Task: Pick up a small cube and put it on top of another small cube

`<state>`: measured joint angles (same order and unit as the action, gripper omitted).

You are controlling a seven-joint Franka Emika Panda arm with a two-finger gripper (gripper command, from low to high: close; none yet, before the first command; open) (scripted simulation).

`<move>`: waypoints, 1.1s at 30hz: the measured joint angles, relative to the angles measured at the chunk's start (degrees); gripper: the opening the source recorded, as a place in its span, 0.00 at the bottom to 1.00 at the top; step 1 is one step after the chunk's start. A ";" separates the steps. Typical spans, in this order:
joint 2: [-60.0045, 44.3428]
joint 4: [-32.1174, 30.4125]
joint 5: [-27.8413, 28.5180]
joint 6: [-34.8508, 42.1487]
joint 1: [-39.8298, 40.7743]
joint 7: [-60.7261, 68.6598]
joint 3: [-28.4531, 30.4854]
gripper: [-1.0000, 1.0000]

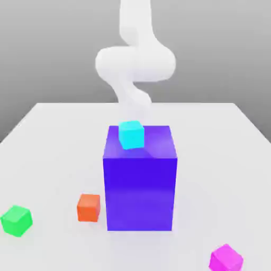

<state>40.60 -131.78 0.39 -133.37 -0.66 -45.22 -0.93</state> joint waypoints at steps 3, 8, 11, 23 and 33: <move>-6.54 0.01 0.56 -1.98 -0.84 0.71 -1.19 0.50; -16.95 0.01 1.51 -5.16 -2.15 1.80 -3.17 0.50; -23.18 0.01 2.21 -7.06 -2.96 2.36 -4.36 0.50; -48.15 0.04 5.70 -14.59 -7.69 4.10 -7.80 0.50; -68.93 1.79 9.60 -24.48 -11.82 3.47 -7.02 0.50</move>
<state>-28.32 -129.99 9.99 -157.85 -12.48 -41.75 -7.95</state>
